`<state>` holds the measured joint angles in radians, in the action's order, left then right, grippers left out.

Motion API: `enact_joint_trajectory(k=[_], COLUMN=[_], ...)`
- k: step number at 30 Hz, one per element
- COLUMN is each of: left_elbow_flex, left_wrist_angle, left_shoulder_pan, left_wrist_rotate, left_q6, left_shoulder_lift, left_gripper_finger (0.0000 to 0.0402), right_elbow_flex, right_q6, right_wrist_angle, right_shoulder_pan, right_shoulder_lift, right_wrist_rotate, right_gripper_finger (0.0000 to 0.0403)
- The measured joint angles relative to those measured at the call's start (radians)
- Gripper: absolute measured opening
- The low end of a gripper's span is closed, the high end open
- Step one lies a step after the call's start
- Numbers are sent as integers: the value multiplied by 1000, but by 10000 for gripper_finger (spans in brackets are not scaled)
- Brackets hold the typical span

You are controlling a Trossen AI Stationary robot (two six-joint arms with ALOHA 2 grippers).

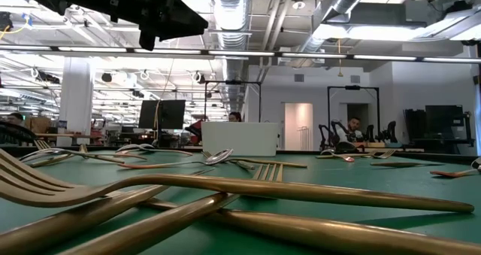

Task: Sort silverware by color (type)
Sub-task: Put the gold fork into the transparent bin, then put the gold table knife into the white bin

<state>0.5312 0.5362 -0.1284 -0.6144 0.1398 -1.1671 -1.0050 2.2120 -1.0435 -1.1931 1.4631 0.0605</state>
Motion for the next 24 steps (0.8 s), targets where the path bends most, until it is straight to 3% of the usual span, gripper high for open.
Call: enact_joint_trajectory(k=[13, 18, 24], left_elbow_flex=[0, 0, 0], left_wrist_angle=[0, 0, 0], left_shoulder_pan=[0, 0, 0], left_wrist_rotate=[0, 1, 1], left_q6=[4, 4, 4], left_shoulder_lift=[0, 0, 0], left_gripper_finger=[88, 88, 88], right_elbow_flex=[3, -2, -29], right_q6=[-198, -206, -208], right_wrist_angle=[40, 33, -5], right_shoulder_pan=[-15, -13, -13], right_shoulder_lift=[58, 22, 2], right_wrist_rotate=[-42, -62, 10], right_gripper_finger=[64, 105, 174])
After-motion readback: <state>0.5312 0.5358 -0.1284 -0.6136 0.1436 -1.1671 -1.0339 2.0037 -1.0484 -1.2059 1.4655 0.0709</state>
